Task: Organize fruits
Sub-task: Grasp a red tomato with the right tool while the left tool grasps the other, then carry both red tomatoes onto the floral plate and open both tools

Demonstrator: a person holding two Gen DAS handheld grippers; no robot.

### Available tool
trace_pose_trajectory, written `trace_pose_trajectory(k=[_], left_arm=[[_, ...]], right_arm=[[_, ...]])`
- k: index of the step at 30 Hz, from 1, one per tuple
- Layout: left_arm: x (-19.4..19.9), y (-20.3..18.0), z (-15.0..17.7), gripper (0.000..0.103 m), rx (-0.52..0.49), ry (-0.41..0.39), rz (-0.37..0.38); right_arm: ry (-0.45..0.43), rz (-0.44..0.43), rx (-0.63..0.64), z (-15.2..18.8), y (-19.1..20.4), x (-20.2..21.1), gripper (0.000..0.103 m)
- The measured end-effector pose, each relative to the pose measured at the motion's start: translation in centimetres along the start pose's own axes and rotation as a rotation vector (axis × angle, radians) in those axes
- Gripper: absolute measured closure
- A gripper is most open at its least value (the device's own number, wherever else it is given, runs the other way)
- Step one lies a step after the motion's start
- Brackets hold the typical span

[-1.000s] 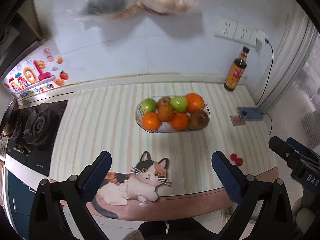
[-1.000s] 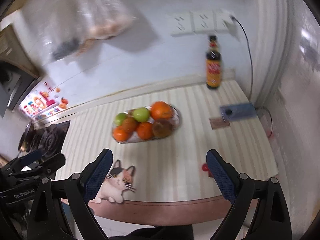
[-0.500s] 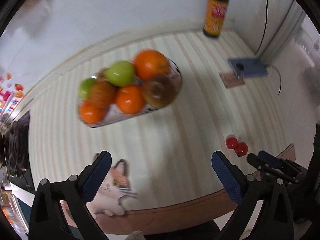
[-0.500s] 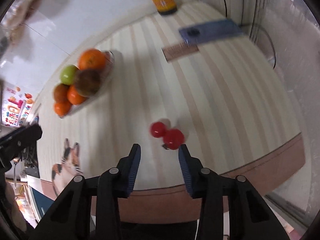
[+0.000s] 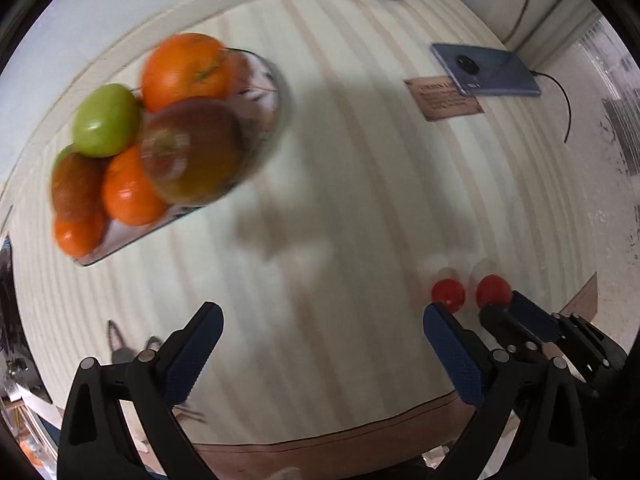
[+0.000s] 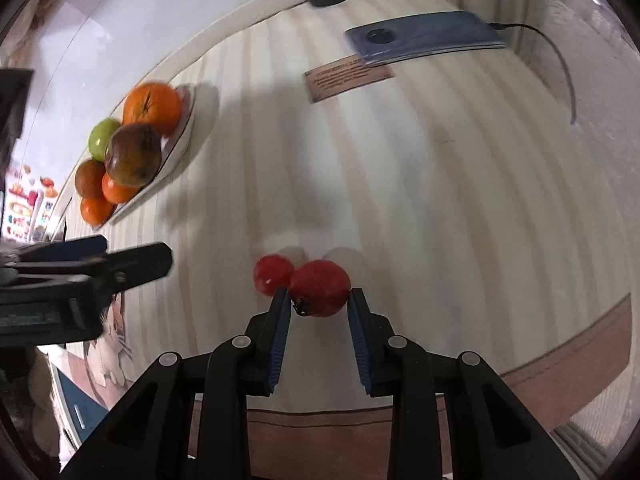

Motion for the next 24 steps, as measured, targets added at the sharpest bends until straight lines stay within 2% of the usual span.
trace_pose_trajectory(k=[6, 9, 12, 14, 18, 21, 24], left_arm=[[-2.4, -3.8, 0.3, 0.001, -0.074, 0.058, 0.054], [-3.1, -5.8, 0.8, 0.014, -0.127, 0.068, 0.071], [-3.6, -7.4, 1.5, 0.034, -0.165, 0.08, 0.085], [-3.9, -8.0, 1.7, 0.054, -0.184, 0.083, 0.091], [-4.1, -8.7, 2.0, 0.065, -0.202, 0.068, 0.085], [-4.1, -8.9, 2.2, 0.077, -0.211, 0.06, 0.083], [-4.3, -9.4, 2.7, 0.079, -0.214, 0.054, 0.086]], right_arm=[[-0.024, 0.022, -0.05, 0.0, -2.5, 2.0, 0.071], [-0.022, 0.033, -0.067, 0.2, -3.4, 2.1, 0.071], [-0.021, 0.043, -0.081, 0.3, -4.0, 2.1, 0.071], [-0.021, 0.047, -0.094, 0.6, -4.5, 2.3, 0.071], [-0.028, 0.053, -0.102, 0.6, -4.7, 2.5, 0.071], [-0.029, 0.056, -0.102, 0.7, -4.6, 2.5, 0.071], [-0.033, 0.061, -0.1, 0.8, -4.6, 2.6, 0.071]])
Point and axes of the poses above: each gripper's, at about its wrist camera, not at the fingertips, and x roughly against the way its jaws point, y to its left, z to its underside, the point moved 10 cm from there along -x, roughly the way its jaws point, and after that the axes turned 3 degrees about x, right-handed, at the moved point
